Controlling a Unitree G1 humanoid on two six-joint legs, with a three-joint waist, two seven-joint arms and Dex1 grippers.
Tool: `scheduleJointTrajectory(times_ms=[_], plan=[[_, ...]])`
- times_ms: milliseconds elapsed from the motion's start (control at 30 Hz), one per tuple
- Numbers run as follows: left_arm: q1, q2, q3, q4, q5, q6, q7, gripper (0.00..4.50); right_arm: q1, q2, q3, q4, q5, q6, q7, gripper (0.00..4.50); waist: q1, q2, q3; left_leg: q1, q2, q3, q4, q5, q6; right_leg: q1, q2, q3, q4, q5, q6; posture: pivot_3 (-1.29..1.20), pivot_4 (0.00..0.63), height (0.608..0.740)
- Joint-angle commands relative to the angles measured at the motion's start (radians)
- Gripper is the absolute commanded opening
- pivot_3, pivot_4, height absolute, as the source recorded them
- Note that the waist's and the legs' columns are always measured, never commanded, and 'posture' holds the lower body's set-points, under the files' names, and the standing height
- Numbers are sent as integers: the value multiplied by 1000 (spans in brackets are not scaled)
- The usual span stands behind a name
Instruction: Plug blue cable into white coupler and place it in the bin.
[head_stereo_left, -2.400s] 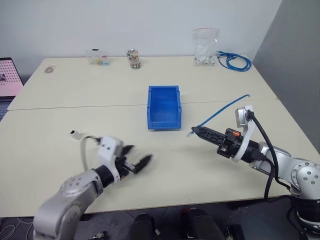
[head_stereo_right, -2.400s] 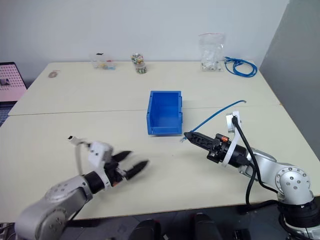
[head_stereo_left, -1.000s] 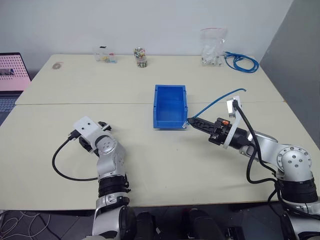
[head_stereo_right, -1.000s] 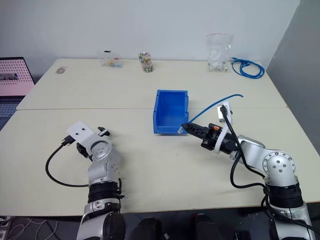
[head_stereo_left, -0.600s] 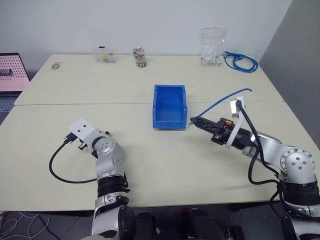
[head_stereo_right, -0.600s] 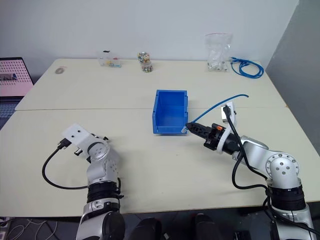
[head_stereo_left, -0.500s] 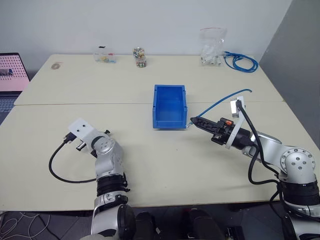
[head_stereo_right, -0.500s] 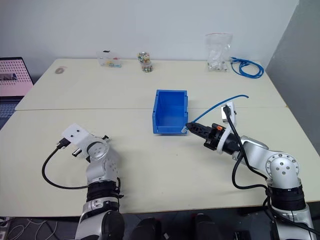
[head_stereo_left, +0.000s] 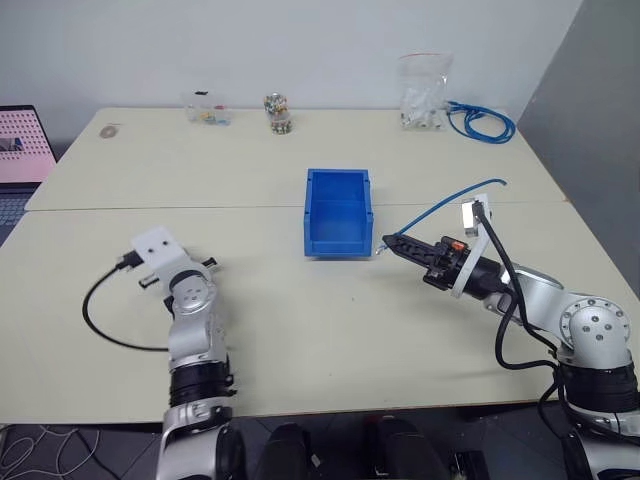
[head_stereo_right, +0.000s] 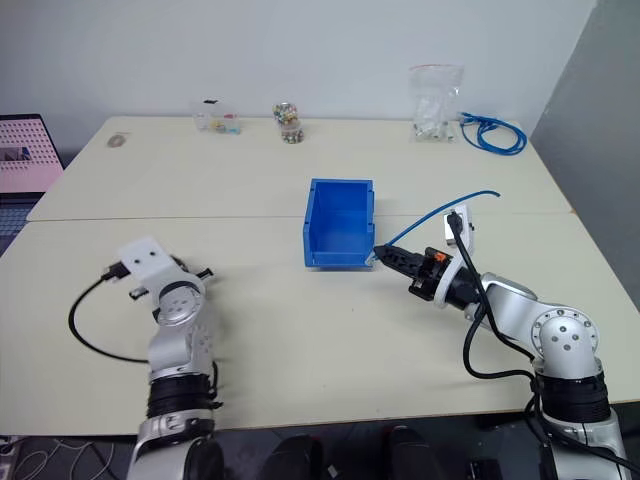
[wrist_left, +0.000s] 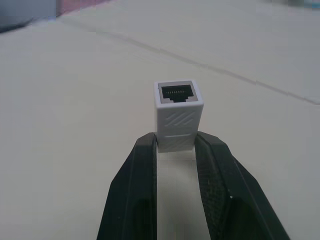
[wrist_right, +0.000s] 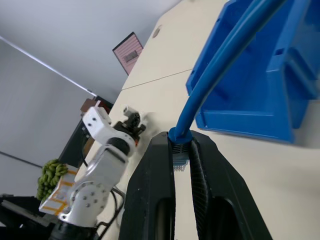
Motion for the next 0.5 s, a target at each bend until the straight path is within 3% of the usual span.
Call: scheduleJointTrajectory(times_ms=[33, 100, 167, 233, 300, 500], plan=[[72, 112, -88, -190, -59, 75, -275, 772, -10, -25, -42, -42, -7, -9, 15, 152, -1, 0, 0, 0, 0, 0, 0, 0, 0, 0, 0, 0, 0, 0, 0, 0, 150, 740], [115, 171, -115, -270, -132, 95, -439, 772, -10, -41, -53, -44, -12, -8, 22, 152, -2, 0, 0, 0, 0, 0, 0, 0, 0, 0, 0, 2, 0, 0, 0, 0, 150, 740], [183, 310, -200, -433, -302, 82, -827, 772, 10, -69, -58, -75, -26, 1, 38, 152, -5, 0, 0, 0, 1, 0, 0, 0, 0, -1, 0, 2, -1, 0, 0, 0, 150, 740], [206, 419, -312, -487, -335, 40, -1084, 772, 24, -100, -52, -97, -52, 15, 76, 152, -9, 1, 0, -1, 1, 1, -1, 0, 0, -2, 0, 1, 0, -1, -1, 0, 150, 740], [181, 450, -377, -439, -312, 16, -1182, 772, 27, -134, -34, -116, -101, 24, 136, 152, -5, 3, 0, -1, 0, 0, -1, 0, 0, -2, -1, 0, -1, -1, -2, 0, 150, 740], [52, 425, -509, -189, -284, -88, -1468, 772, 12, -195, -1, -140, -237, 26, 276, 152, -11, 4, -1, 2, -1, 2, 0, 0, 1, 0, 3, 1, 0, -3, 1, 0, 150, 740]])
